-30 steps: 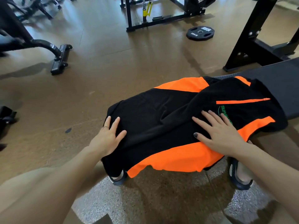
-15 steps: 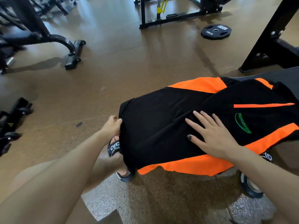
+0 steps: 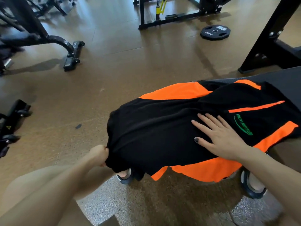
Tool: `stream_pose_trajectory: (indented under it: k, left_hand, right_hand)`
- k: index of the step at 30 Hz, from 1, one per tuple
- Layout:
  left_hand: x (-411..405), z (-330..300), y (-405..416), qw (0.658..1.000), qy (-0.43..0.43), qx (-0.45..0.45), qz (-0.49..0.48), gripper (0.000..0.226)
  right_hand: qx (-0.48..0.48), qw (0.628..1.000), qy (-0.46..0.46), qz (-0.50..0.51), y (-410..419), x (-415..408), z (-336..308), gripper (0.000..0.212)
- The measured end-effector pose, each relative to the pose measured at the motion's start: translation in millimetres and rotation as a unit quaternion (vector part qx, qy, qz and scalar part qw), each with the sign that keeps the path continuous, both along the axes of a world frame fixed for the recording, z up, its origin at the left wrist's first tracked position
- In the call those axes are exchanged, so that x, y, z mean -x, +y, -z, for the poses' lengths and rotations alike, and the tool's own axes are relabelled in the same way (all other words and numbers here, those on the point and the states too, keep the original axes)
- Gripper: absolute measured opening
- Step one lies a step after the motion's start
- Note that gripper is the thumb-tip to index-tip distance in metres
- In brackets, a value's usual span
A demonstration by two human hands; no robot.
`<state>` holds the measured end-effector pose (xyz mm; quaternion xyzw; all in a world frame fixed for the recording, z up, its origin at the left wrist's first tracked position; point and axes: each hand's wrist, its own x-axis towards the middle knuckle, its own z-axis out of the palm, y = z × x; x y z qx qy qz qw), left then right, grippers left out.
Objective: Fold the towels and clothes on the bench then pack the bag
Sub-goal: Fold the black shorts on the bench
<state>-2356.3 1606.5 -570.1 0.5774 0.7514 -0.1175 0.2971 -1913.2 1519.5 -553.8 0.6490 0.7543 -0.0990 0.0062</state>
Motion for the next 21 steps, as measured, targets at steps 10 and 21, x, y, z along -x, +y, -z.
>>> stream_pose_trajectory:
  k: [10,21]
  left_hand:
    - [-86.9,-49.0,5.2,0.927,-0.008,-0.29,0.238,0.061]
    - [-213.7,-54.5,-1.7,0.889,0.035,-0.185,0.417,0.071]
  right_hand:
    - [-0.012,0.998,0.037,-0.039,-26.0,-9.2,-5.0,0.074]
    - [-0.091,0.977,0.117,0.154,-22.8,-66.8,-23.7,0.052]
